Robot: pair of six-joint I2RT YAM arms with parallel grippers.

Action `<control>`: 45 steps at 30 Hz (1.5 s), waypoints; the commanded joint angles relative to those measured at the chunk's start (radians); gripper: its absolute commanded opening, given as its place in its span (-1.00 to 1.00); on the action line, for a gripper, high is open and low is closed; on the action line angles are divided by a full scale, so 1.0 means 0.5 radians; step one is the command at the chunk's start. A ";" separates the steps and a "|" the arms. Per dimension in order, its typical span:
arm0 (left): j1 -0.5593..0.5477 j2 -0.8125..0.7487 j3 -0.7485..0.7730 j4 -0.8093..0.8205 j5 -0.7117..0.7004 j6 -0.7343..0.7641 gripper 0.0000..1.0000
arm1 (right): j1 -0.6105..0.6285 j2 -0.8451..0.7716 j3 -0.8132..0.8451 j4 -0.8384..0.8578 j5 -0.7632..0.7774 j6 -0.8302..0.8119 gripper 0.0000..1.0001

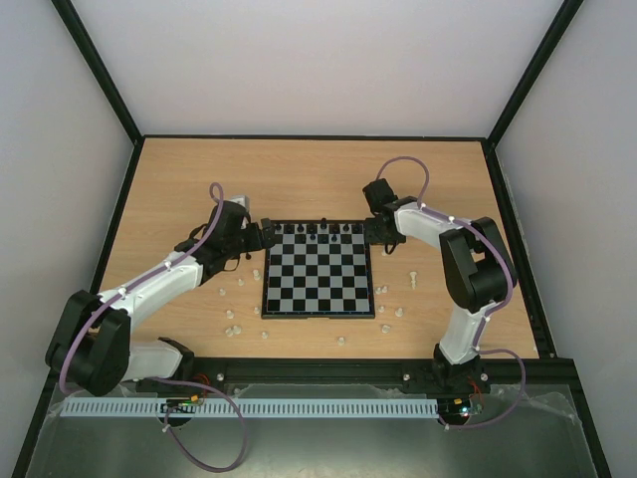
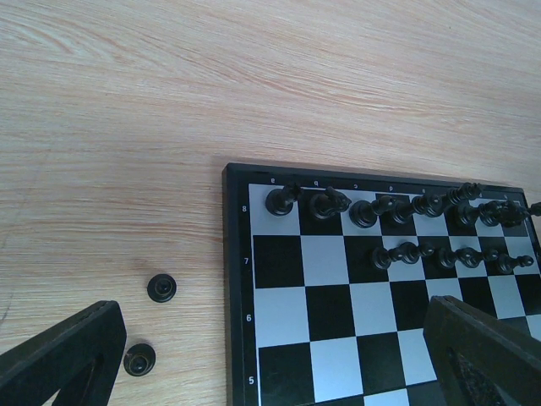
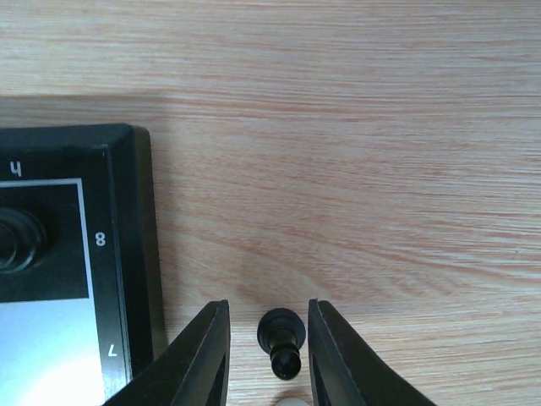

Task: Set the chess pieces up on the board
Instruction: Pick up the chess piece at the center of the board.

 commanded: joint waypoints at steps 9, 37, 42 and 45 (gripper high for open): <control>-0.014 0.027 -0.001 0.010 -0.042 0.002 0.99 | -0.007 -0.016 0.044 -0.101 0.058 -0.011 -0.80; -0.038 0.022 0.006 -0.003 -0.073 0.002 0.99 | -0.005 -0.164 -0.050 -0.081 -0.005 0.001 -0.95; -0.038 0.040 0.013 -0.009 -0.096 -0.001 0.99 | 0.058 -0.259 -0.005 -0.069 -0.092 -0.039 -0.95; -0.038 0.055 0.020 -0.019 -0.112 0.002 0.99 | 0.137 -0.229 0.052 -0.095 -0.097 -0.065 -0.95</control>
